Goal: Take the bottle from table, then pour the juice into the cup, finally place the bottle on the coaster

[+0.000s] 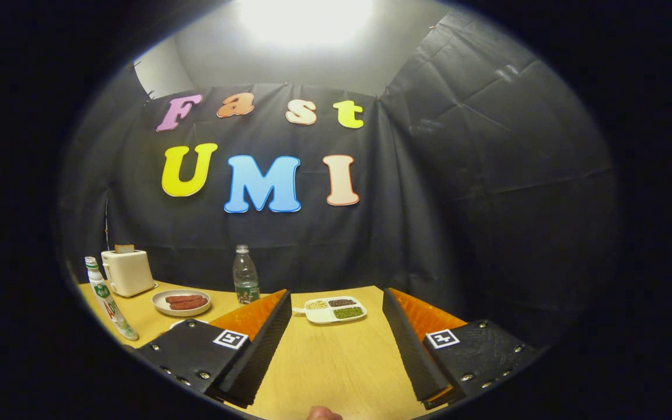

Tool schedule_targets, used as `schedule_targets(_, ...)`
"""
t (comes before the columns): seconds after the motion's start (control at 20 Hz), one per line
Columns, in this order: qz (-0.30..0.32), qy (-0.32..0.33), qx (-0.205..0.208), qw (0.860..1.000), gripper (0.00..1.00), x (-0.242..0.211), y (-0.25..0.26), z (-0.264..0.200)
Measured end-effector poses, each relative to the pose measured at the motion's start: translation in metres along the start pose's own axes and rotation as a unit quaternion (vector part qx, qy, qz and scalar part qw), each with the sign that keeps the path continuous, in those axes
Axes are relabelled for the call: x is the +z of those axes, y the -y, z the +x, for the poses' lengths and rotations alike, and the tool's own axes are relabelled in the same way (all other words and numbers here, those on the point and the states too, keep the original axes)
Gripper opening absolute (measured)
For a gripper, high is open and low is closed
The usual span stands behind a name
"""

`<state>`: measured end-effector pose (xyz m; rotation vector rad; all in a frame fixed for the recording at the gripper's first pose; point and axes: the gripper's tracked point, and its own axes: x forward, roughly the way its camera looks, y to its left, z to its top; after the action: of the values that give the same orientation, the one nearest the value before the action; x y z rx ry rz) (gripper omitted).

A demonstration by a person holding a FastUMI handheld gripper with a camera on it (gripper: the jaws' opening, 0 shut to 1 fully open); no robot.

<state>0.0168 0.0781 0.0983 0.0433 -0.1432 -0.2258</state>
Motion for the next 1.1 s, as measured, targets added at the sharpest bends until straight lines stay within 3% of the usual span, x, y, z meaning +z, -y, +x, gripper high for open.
schedule_targets(0.2,-0.012,-0.011,0.012,1.0,0.95,0.005,-0.065,-0.037)
schedule_targets(0.55,-0.024,-0.021,0.078,0.996,0.95,-0.013,-0.194,-0.083)
schedule_targets(0.7,-0.013,-0.018,0.126,0.992,0.96,-0.019,-0.251,-0.1)
schedule_targets(1.1,0.014,-0.031,0.209,0.977,0.95,-0.049,-0.35,-0.106)
